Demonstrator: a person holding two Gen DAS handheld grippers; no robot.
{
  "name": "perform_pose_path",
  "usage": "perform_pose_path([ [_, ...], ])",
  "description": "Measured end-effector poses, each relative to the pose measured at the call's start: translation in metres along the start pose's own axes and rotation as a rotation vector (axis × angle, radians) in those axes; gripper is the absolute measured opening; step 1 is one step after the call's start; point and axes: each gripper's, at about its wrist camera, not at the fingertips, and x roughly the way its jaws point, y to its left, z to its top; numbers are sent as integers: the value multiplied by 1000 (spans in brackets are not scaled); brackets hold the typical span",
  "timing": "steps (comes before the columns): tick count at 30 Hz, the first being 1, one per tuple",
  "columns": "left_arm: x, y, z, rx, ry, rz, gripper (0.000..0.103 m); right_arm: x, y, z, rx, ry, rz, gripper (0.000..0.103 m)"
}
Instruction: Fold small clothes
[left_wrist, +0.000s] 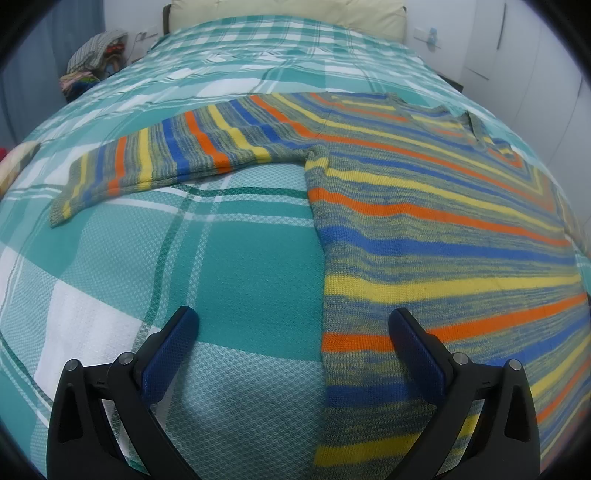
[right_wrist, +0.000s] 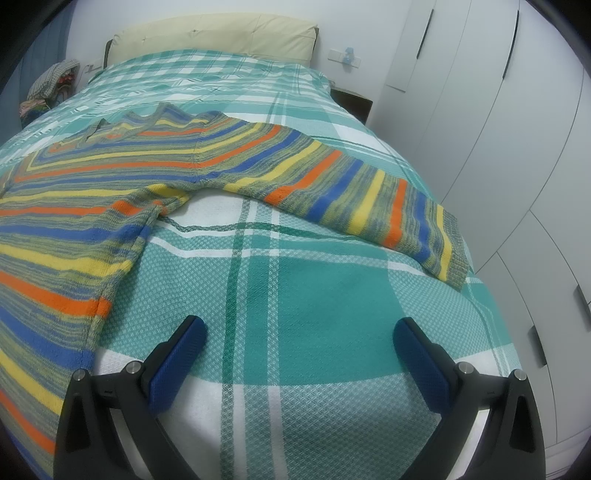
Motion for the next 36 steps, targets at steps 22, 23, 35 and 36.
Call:
perform_pose_path([
  [22,0,0,0,0,-1,1,103,2,0,-2,5,2,-2,102],
  [23,0,0,0,0,-1,1,103,2,0,-3,5,3,-1,102],
  [35,-2,0,0,2,-7,4,103,2,-1,-3,11,5,4,102],
  [36,-3,-1,0,4,-10,6,103,2,-1,-3,11,5,4,102],
])
